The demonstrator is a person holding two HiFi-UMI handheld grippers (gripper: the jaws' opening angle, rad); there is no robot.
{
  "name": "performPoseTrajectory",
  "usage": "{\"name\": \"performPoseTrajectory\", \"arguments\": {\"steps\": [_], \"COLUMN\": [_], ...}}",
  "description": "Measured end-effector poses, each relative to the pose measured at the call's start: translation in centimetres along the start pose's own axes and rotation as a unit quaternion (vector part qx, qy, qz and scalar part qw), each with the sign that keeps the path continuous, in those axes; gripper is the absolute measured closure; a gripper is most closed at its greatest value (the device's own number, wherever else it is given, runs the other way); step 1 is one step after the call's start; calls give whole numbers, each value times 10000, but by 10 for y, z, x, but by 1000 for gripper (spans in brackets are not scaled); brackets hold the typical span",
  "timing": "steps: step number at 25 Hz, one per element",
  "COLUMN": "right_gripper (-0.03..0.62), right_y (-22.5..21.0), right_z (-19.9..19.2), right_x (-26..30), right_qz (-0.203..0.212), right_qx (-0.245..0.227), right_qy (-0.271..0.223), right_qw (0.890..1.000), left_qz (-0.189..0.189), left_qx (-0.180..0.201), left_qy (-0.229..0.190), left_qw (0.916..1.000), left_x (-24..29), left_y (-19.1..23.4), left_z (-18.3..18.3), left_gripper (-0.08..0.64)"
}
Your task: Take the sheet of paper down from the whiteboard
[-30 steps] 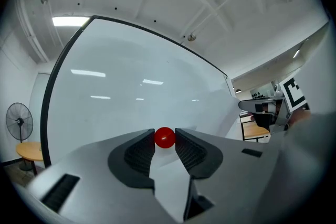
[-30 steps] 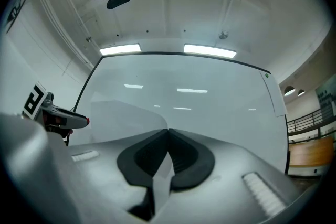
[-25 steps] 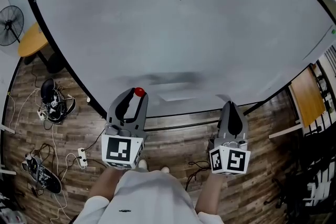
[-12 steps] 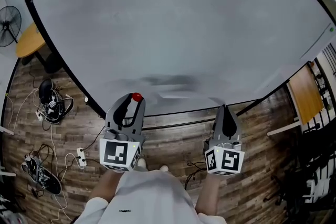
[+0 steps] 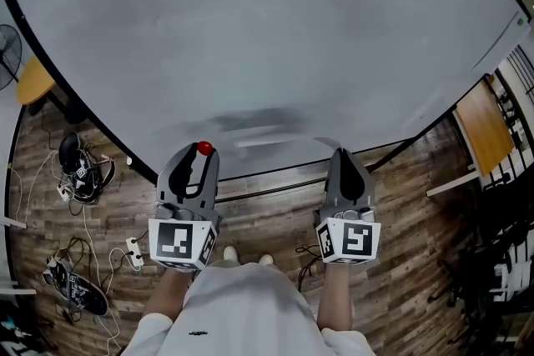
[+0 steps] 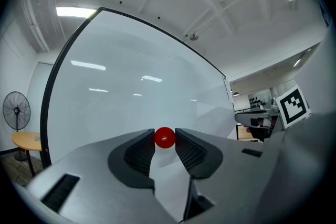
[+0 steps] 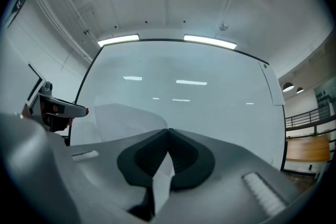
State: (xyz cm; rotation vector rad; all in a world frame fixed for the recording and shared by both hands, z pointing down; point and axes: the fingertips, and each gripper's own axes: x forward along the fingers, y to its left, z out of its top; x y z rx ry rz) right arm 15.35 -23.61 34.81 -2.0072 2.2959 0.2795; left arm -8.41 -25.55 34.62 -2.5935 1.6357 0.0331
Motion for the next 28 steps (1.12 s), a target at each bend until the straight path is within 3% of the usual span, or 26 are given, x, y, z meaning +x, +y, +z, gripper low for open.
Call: {"name": "performPoseTrajectory", "arguments": {"steps": [28], "right_gripper": [581], "right_y": [16], "right_z": [7], "right_x": [6], "right_qz": [173], "right_qx": [-179], "right_qy": [23], "right_qw": [9997], "left_qz": [-81], "left_qx": [43], "left_qy": [-18], "left_qw": [10000], "left_x": [0], "left_y": [-1], "left_z": [1], "left_gripper": [437]}}
